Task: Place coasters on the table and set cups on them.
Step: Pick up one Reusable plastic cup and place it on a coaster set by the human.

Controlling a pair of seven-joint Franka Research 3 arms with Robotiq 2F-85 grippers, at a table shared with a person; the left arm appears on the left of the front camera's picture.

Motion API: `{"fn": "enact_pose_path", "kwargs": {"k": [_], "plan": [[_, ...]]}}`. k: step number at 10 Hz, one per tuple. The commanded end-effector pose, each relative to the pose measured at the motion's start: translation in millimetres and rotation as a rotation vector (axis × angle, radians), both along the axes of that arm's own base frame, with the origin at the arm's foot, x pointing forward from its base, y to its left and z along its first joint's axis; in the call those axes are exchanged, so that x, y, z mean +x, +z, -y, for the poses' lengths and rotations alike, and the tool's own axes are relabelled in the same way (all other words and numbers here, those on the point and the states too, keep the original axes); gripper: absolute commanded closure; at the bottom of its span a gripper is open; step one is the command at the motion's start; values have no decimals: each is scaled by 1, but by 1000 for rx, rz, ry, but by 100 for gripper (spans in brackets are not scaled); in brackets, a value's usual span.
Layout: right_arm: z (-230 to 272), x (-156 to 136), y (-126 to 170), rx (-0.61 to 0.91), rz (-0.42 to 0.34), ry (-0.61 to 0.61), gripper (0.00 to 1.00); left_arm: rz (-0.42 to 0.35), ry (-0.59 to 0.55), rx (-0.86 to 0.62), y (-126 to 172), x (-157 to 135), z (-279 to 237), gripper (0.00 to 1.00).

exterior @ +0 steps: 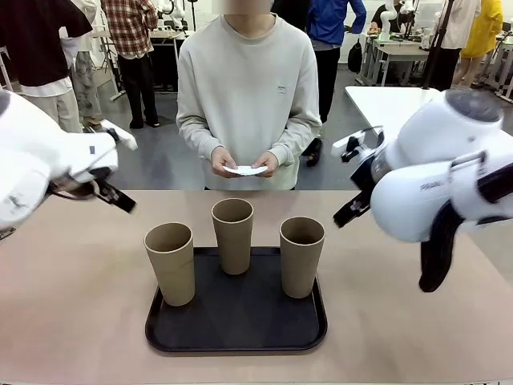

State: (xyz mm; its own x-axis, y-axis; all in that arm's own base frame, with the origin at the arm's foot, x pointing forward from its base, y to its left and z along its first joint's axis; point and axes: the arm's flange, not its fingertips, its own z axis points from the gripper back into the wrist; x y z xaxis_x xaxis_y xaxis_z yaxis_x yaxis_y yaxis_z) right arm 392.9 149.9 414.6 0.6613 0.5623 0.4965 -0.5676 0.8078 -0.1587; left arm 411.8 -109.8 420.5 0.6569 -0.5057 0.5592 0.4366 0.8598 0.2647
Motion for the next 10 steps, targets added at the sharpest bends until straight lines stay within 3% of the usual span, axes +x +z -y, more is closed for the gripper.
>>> {"fn": "enact_pose_path", "kwargs": {"k": [1,4,6,8,9,10], "plan": [[29,-34,44,-80,-23,-36,0,10,61,-1,29,-43,1,0],[42,-107,53,-174,-126,-76,0,-256,16,-75,48,-106,-15,0],[52,-141,44,-179,-136,-51,0,-330,79,-62,40,-132,-25,0],[66,-135,27,-171,-162,-49,0,-321,104,-57,39,-150,-23,0],[39,-96,97,-183,-148,-47,0,-338,84,-109,35,-150,-20,0],[39,-96,97,-183,-148,-47,0,-339,64,-49,80,-100,-10,0]]}}
